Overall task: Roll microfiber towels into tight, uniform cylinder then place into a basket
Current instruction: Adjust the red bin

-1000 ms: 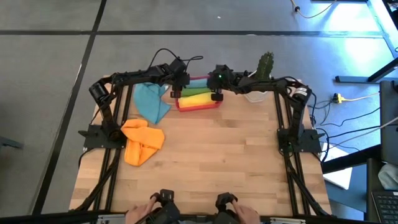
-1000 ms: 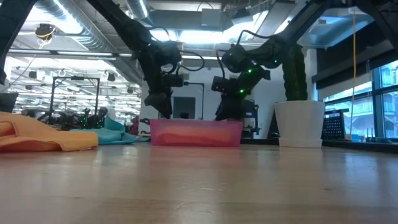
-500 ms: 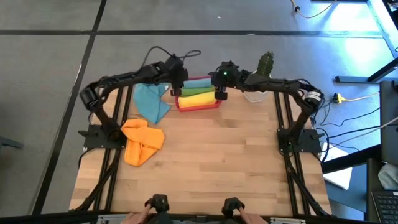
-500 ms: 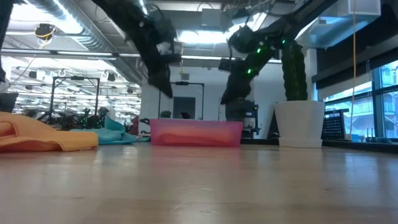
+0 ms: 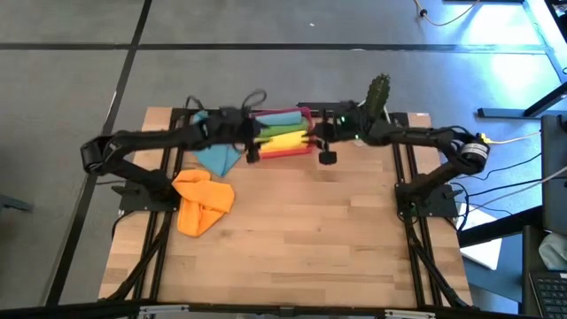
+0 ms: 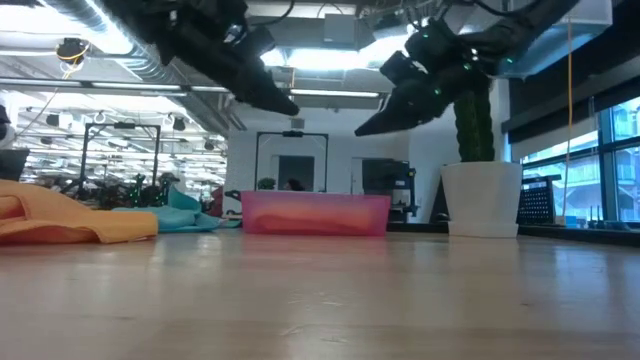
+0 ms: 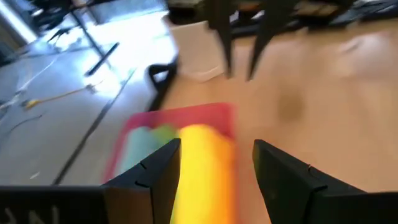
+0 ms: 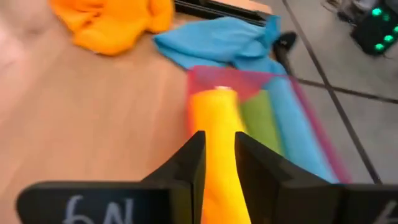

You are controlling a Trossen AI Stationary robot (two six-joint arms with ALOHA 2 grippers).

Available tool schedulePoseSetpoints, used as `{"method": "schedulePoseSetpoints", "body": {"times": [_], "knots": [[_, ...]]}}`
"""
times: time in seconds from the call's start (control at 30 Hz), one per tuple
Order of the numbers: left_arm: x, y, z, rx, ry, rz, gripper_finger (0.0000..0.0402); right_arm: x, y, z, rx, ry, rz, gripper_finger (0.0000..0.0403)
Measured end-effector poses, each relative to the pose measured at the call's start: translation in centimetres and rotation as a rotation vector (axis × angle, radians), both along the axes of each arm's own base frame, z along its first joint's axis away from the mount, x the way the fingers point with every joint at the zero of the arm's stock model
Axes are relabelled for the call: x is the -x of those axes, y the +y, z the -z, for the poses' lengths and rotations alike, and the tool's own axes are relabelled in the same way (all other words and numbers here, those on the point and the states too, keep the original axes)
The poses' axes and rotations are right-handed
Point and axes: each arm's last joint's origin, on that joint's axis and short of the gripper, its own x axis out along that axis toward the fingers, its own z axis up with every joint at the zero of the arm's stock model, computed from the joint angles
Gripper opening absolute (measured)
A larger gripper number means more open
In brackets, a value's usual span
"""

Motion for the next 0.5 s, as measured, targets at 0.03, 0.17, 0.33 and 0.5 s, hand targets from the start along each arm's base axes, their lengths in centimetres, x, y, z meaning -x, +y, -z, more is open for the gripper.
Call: {"method": "schedulePoseSetpoints", "body": {"times": [0.03,0.17,0.33,0.5], "knots": [[-0.1,-0.7,0.8,0.009,-0.024,0.018,0.0188,0.1,0.5,0.6,-0.003,-0.025,-0.007,0.0084],[-0.1,-2.8,3.9,0.066,-0.040,0.039,0.0188,0.7,2.2,2.3,-0.016,-0.114,-0.023,0.0082],[0.2,-3.4,6.6,0.157,0.028,-0.013,0.0188,1.3,3.5,3.2,-0.032,-0.203,-0.038,0.0082],[-0.7,-3.2,9.9,0.234,0.108,-0.086,0.0188,1.7,4.4,3.4,-0.051,-0.248,-0.049,0.0081]]}}
